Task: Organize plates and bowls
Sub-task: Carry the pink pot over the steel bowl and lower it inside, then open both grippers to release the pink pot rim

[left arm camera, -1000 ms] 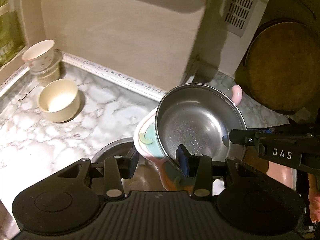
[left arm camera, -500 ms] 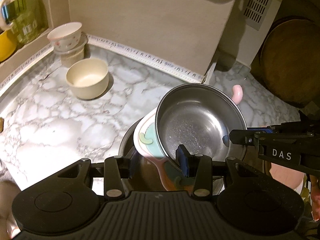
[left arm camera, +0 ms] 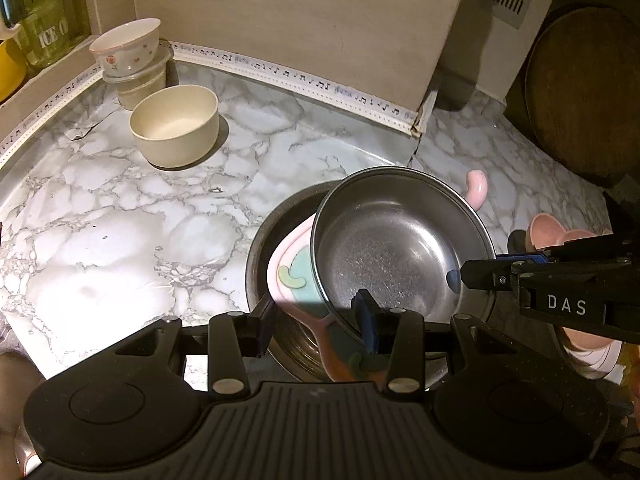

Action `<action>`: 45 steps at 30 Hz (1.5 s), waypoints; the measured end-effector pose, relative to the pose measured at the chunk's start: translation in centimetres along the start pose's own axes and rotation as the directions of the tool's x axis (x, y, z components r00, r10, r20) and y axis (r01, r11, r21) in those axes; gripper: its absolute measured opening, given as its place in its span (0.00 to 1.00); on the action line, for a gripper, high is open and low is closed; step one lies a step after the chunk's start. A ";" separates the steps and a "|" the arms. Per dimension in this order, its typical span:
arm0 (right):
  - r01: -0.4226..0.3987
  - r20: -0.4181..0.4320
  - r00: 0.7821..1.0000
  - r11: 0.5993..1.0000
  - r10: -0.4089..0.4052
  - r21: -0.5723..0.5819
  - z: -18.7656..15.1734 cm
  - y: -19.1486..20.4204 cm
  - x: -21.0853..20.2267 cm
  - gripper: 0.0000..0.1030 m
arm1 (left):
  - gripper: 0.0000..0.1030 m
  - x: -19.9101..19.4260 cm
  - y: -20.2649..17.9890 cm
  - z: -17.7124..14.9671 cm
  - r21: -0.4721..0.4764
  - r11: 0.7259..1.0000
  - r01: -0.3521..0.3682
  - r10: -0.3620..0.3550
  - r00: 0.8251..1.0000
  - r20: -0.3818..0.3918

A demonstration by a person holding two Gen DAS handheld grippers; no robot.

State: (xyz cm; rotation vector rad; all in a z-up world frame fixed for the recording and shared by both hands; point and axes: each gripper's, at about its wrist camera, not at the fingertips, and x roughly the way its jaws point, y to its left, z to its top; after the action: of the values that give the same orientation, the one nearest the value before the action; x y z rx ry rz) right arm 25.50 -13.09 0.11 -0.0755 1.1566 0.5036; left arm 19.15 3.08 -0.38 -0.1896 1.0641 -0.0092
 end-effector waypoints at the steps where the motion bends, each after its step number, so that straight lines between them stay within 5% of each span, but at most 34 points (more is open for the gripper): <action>1: 0.001 -0.005 1.000 1.000 -0.001 0.001 -0.1 0.0 0.1 0.13 | 0.40 0.2 -0.1 -0.1 0.005 1.000 -0.001 0.001 1.000 -0.002; 21: -0.017 -0.050 0.999 0.999 0.018 0.028 -0.4 -0.2 2.7 0.15 | 0.40 3.1 0.1 -0.4 0.096 0.994 -0.050 0.053 0.998 -0.022; 29: -0.016 -0.037 0.999 1.000 0.017 0.017 -0.1 0.0 2.6 0.24 | 0.40 3.3 0.5 -0.1 0.096 0.994 -0.044 0.047 0.998 -0.032; 40: -0.026 -0.009 1.000 1.000 0.026 0.008 0.5 0.0 1.3 0.35 | 0.61 2.2 1.3 0.5 0.083 0.996 -0.022 0.021 1.000 0.005; 45: -0.039 0.009 0.999 0.999 0.039 -0.021 1.4 0.4 0.0 0.41 | 0.61 1.0 1.8 1.0 0.075 0.997 -0.014 0.012 0.999 0.030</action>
State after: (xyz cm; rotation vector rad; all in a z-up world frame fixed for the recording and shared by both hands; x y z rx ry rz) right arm 26.51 -12.34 0.74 -0.0682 1.1456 0.5501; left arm 20.35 4.89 -1.01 -0.1149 1.0333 -0.0347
